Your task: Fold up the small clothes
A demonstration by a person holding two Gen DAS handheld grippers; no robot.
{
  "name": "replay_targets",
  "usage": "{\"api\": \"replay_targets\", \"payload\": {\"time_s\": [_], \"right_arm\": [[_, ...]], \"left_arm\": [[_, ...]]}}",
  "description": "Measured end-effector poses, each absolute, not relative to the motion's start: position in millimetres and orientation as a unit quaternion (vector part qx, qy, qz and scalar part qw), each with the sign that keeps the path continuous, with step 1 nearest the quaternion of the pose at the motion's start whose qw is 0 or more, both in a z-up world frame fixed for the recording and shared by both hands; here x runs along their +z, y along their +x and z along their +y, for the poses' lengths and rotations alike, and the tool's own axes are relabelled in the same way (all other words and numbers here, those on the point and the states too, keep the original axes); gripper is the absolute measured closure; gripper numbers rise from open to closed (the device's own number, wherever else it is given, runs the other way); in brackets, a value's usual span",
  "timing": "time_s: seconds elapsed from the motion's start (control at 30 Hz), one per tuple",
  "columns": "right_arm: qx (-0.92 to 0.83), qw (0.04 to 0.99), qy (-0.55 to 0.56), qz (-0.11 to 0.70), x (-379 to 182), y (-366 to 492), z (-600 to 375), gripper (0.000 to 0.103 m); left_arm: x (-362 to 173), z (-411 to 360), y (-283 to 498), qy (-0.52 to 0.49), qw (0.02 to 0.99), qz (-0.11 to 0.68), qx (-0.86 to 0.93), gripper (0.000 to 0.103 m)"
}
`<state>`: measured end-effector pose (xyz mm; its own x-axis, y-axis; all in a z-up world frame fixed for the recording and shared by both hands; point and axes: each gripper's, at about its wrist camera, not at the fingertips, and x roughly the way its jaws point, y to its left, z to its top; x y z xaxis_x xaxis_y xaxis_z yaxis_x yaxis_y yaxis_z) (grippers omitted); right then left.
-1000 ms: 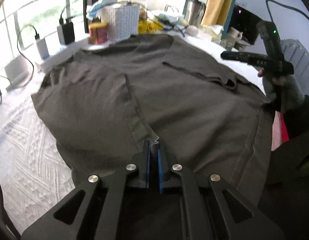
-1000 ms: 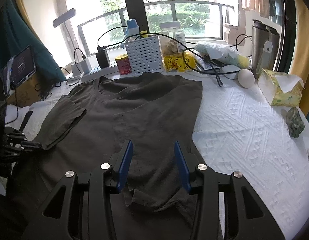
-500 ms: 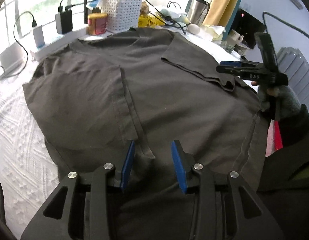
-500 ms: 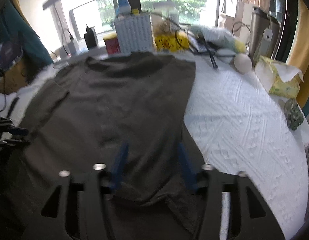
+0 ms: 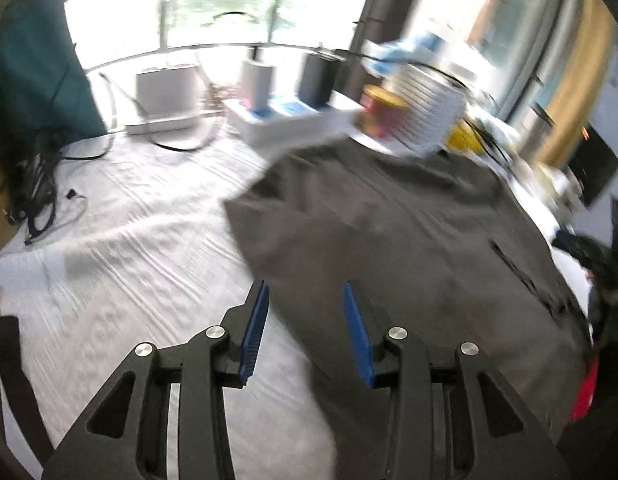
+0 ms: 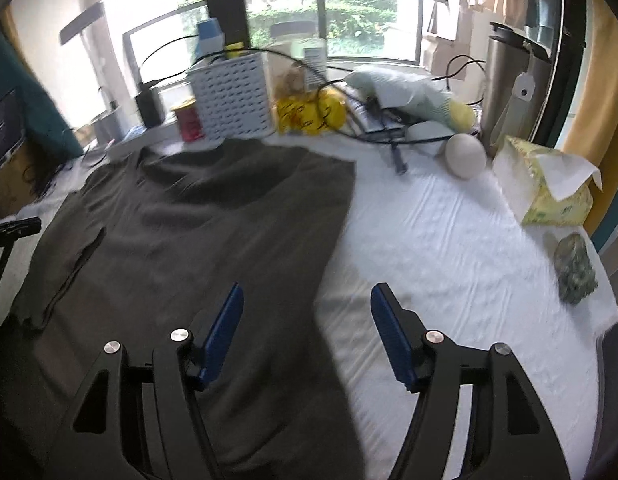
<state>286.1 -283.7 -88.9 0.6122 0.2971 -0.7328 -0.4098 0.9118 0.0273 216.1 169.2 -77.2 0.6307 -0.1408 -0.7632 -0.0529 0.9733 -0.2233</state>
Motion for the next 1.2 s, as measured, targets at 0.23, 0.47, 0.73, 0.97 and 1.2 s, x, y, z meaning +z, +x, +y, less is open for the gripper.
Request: {"api": "replay_targets", "payload": {"time_s": [0.23,0.47,0.73,0.97,1.2], "right_arm": [[0.207,0.894,-0.074,0.391,-88,327,-283,0.037],[0.227,0.888,-0.064,0.395,-92,372,-278,0.041],[0.25,0.873,-0.06,0.414,-111,401,-262,0.099],[0.197,0.897,-0.085,0.387,-99,408,-275,0.101],[0.185,0.897,-0.109,0.386,-95,398,-273,0.1]], "left_arm": [[-99,189,254,-0.123,0.892,0.435,0.005,0.055],[-102,183,270,-0.088,0.896,0.434,-0.014,0.096],[-100,192,277,-0.03,0.901,0.431,0.027,0.099],[-100,204,275,-0.038,0.899,0.435,0.032,0.099],[-73,185,257,-0.039,0.915,0.399,0.035,0.084]]}}
